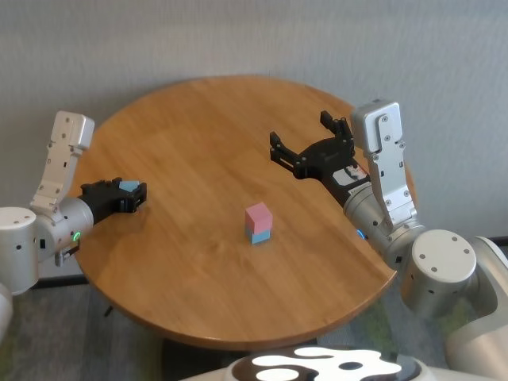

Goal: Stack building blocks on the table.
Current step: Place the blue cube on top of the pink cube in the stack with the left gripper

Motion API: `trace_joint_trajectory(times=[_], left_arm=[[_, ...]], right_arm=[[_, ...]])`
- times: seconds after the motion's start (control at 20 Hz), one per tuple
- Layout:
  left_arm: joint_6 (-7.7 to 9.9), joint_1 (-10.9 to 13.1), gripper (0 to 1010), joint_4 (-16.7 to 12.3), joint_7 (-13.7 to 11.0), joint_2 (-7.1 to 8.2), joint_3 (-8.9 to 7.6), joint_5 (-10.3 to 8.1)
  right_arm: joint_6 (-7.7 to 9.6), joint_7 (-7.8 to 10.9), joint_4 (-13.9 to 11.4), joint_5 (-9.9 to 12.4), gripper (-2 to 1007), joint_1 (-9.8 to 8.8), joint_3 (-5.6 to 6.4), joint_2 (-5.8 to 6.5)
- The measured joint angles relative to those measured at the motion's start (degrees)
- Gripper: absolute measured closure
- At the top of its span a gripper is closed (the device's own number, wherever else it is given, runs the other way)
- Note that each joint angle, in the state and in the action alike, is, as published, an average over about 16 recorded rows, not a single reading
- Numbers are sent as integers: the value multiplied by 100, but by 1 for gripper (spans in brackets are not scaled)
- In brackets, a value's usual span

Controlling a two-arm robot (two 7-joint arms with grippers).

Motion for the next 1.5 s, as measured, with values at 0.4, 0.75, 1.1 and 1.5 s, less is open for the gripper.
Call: trace_joint_trajectory(times=[0.4, 0.75, 1.1, 1.5], left_arm=[[38, 168, 491, -243, -4, 120, -37, -26], [93, 396, 491, -643, -150, 381, -57, -76], [62, 436, 491, -993, -598, 726, 92, -132], [-63, 265, 491, -1216, -1170, 1053, 410, -185]], right_arm=[[0, 0, 0, 0, 0, 0, 0, 0], [0, 0, 0, 0, 0, 0, 0, 0], [0, 0, 0, 0, 0, 0, 0, 0], [0, 0, 0, 0, 0, 0, 0, 0]])
